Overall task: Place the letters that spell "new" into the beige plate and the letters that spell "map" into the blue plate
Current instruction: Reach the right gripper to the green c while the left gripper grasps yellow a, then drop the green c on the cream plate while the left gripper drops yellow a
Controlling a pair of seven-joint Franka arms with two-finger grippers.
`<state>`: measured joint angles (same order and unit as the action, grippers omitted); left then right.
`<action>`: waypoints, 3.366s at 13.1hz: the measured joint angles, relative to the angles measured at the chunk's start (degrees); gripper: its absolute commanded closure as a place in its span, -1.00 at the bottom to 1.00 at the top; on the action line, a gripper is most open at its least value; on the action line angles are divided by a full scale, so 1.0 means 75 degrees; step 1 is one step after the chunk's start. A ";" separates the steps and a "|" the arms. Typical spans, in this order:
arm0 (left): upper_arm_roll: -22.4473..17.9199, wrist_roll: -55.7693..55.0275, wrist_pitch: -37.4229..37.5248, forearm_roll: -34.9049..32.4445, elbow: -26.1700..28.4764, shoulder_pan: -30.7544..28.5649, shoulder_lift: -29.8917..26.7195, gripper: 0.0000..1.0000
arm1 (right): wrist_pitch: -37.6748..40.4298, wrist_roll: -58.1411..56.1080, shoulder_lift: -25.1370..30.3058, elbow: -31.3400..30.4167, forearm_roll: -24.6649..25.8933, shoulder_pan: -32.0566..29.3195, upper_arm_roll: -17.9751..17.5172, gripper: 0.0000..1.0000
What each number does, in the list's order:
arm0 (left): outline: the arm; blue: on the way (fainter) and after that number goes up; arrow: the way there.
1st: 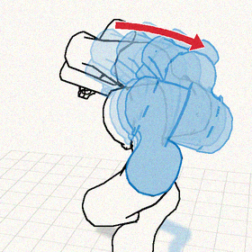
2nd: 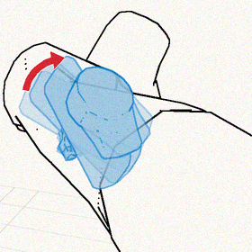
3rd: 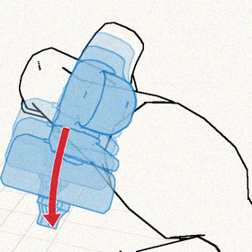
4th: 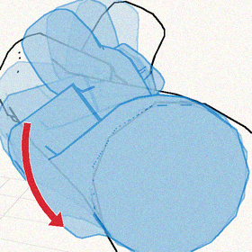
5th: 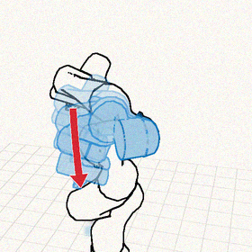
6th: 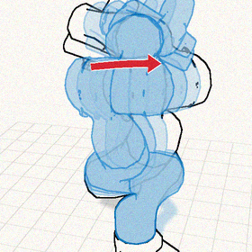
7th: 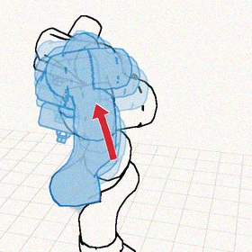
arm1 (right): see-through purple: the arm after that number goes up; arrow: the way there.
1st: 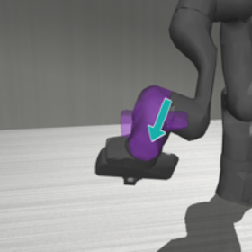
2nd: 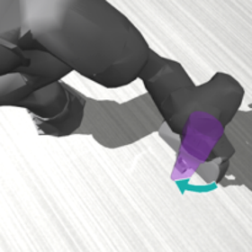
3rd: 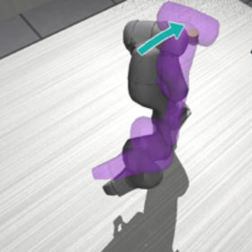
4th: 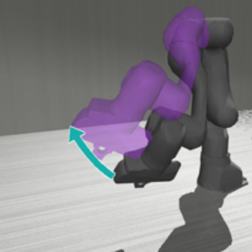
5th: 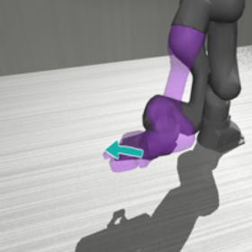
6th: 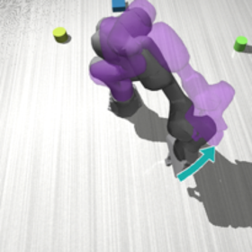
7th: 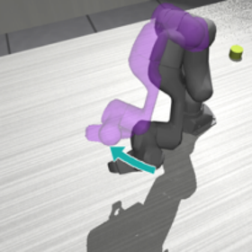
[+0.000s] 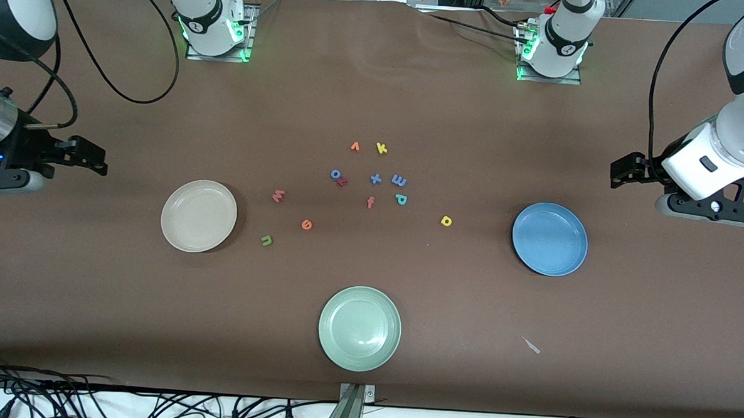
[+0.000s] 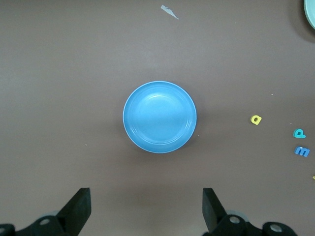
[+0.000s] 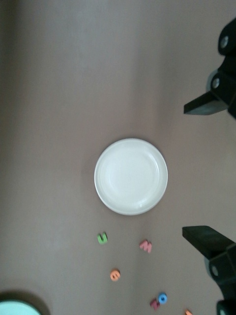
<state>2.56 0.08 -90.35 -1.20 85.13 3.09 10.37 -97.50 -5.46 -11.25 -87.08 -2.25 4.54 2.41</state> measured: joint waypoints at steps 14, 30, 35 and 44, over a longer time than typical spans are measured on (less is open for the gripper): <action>0.0729 -0.0060 -0.2432 0.0094 0.0185 0.1771 0.2765 -1.00 | -0.2035 0.1402 -0.2034 -0.0046 -0.0254 0.1557 -0.0073 -0.99; 0.0849 -0.0113 -0.5509 0.0101 0.2114 0.2265 0.3733 -0.55 | -0.5708 0.1216 -0.3916 -0.1042 0.0456 0.1647 -0.0795 -0.93; 0.0849 -0.0112 -0.5899 0.0101 0.2265 0.2312 0.3737 -0.02 | -0.6271 0.1217 -0.3926 -0.1653 0.0463 0.1712 -0.0802 -0.66; 0.0826 -0.0073 -0.5943 -0.0020 0.2280 0.2296 0.3686 0.61 | -0.6297 0.1247 -0.3854 -0.1753 0.0465 0.1733 -0.0805 0.28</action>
<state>8.75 -0.47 -134.92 -1.35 102.23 20.31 38.02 -144.72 3.89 -40.15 -100.22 1.24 17.54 -3.62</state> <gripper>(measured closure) 0.727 0.542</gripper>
